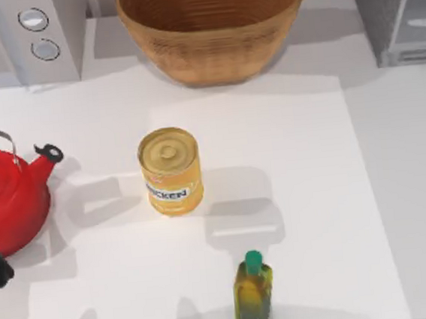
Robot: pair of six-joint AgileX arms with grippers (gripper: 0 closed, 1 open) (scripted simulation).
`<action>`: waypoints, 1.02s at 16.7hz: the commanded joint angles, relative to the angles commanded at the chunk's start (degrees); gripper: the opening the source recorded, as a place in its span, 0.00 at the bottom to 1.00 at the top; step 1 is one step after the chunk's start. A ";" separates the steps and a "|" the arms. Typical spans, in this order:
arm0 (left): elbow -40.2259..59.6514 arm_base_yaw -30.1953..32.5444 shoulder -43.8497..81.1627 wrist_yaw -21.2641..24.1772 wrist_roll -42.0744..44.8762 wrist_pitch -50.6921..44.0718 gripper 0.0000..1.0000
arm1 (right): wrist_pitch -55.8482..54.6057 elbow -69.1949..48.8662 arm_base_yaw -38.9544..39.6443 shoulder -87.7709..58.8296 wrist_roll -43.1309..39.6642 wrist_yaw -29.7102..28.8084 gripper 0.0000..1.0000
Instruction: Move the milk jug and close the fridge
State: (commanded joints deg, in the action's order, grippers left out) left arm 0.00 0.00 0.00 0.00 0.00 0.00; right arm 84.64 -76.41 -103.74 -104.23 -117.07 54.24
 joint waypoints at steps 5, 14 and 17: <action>0.00 0.00 0.00 0.00 0.00 0.00 1.00 | -0.71 0.20 0.74 0.05 0.76 -0.18 1.00; 0.00 0.00 0.00 0.00 0.00 0.00 1.00 | -26.80 0.58 19.84 -0.46 32.02 -4.28 1.00; 0.00 0.00 0.00 0.00 0.00 0.00 1.00 | -39.74 0.92 29.30 -0.66 48.81 -6.41 1.00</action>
State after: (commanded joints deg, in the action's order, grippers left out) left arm 0.00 0.00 0.00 0.00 0.00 0.00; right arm 44.90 -75.49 -74.44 -104.88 -68.26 47.83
